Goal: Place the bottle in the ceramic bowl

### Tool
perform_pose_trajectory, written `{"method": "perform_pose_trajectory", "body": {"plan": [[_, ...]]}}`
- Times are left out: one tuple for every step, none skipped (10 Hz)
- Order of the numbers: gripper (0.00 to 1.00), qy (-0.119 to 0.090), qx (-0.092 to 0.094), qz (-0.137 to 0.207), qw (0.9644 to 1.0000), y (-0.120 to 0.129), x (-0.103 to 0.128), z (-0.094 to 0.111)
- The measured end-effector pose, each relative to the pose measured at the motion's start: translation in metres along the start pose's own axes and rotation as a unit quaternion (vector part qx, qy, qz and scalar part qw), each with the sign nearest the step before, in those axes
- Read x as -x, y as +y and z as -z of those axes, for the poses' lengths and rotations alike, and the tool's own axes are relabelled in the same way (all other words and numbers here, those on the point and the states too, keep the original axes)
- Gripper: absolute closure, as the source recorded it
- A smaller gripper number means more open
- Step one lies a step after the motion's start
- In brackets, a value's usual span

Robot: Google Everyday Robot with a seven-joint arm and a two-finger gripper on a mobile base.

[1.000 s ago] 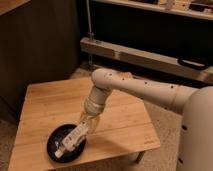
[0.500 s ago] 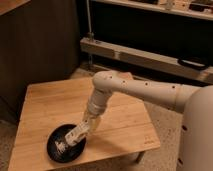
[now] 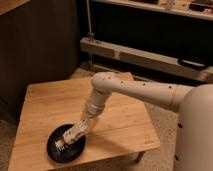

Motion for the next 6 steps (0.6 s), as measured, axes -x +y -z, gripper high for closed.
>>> {"method": "perform_pose_trajectory", "body": {"plan": [[0.20,-0.004,0.001,0.001,1.0000,-0.0017,0.0022,-0.0016],[0.20,-0.008,0.002,0.000,1.0000,-0.0022,0.0031,-0.0030],[0.20,-0.016,0.003,-0.002,0.9999,-0.0021,0.0021,-0.0038],[0.20,-0.017,0.003,-0.003,0.9999,-0.0015,0.0012,-0.0024],[0.20,-0.017,0.003,-0.003,0.9999,-0.0014,0.0012,-0.0032],[0.20,-0.017,0.004,-0.002,0.9999,-0.0019,0.0025,-0.0034]]}}
